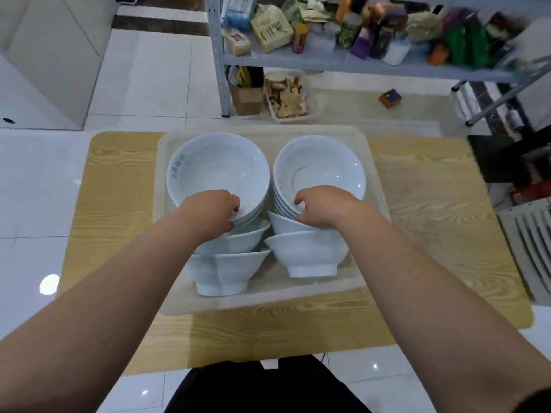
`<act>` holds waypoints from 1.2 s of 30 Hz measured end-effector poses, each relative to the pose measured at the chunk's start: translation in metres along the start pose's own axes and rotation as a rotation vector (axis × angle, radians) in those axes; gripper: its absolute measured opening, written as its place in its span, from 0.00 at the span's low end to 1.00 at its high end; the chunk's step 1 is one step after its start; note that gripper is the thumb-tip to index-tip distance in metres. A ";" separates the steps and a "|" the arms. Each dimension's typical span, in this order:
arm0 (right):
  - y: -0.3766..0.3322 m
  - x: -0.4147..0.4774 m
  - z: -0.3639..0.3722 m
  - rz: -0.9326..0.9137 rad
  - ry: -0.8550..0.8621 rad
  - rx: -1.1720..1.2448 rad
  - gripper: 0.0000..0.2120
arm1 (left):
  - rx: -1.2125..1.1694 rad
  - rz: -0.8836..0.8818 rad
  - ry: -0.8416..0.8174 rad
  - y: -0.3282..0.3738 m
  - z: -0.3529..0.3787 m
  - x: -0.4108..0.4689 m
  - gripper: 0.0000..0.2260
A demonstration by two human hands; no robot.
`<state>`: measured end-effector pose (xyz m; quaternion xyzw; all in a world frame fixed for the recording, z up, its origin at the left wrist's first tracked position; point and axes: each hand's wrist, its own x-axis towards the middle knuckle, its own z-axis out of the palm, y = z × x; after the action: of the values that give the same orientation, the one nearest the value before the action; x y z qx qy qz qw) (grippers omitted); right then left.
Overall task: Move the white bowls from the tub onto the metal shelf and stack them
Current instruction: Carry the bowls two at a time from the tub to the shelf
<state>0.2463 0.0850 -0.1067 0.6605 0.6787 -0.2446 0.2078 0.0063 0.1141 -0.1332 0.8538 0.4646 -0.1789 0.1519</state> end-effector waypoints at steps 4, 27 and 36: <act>0.004 -0.003 0.003 -0.112 0.111 -0.117 0.12 | 0.059 -0.032 -0.007 0.001 -0.011 -0.006 0.05; -0.045 -0.124 0.028 -1.034 0.959 0.092 0.12 | -0.015 -0.793 0.596 0.092 0.049 -0.310 0.18; -0.238 -0.164 0.088 -1.393 0.786 -0.019 0.17 | -0.153 -1.237 0.470 0.097 0.138 -0.484 0.14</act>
<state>0.0116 -0.1005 -0.0639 0.1206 0.9608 -0.0619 -0.2417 -0.1779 -0.3529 -0.0308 0.4328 0.9011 -0.0087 -0.0240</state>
